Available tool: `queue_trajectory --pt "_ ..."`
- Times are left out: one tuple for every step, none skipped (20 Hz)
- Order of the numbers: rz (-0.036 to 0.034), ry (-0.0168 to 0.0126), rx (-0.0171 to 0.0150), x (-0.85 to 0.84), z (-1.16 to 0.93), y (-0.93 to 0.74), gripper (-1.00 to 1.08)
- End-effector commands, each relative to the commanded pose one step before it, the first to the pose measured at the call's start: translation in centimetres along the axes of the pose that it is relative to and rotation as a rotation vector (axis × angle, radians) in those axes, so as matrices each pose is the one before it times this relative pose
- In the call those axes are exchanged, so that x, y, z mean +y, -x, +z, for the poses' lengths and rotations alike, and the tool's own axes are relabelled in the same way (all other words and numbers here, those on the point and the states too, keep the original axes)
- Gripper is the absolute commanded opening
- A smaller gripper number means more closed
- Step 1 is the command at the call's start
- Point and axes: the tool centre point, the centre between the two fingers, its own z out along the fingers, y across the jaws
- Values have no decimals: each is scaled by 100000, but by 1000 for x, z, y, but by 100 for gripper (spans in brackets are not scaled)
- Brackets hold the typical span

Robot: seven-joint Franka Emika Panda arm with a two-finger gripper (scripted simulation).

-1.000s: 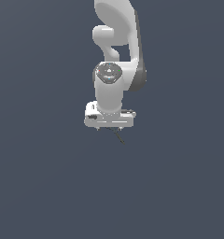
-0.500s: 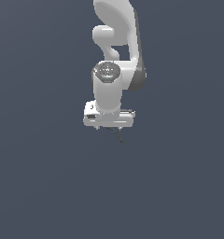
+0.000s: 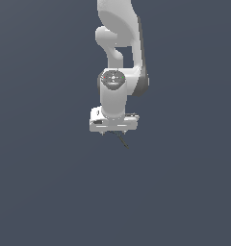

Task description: Pick up the object and move it to a goal position.

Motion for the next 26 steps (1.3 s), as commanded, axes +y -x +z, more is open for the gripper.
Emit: queue_trajectory --pt "-3720 -70 532 -333 1180 727 100" --pt "-1731 -34 270 -168 525 345 100" --pt "-1847 -39 289 -188 549 376 100" --pt "-1860 -42 293 -198 543 387 100" --pt "-1750 -42 277 -196 500 371 100" --pt "-1639 -41 261 -192 459 353 100" --pt "-1526 -40 245 -185 419 334 100" --pt "-1415 -39 228 -179 381 313 100" --pt "-1302 -37 211 -170 344 291 100" --pt "-1190 -35 194 -160 309 268 100" --pt "-1075 -33 176 -148 276 245 100" --pt "-961 -30 159 -135 243 221 100" --pt "-853 -27 141 -124 212 195 100" --pt "-736 -24 123 -108 182 170 100" --pt "-620 -21 104 -91 152 145 100" --pt "-509 -17 85 -77 123 119 100" --pt "-397 -14 67 -61 95 92 100" --pt "-281 -10 47 -42 68 67 100" --pt "-167 -6 28 -25 41 40 100" --pt "-68 -2 11 -15 13 12 100" --pt "347 -14 -133 39 -56 -59 100" --pt "0 0 0 1 30 2 100" --pt "0 0 0 2 91 5 100" --pt "0 0 0 3 150 8 100" --pt "0 0 0 4 210 12 100" --pt "-66 3 21 -29 258 6 100"
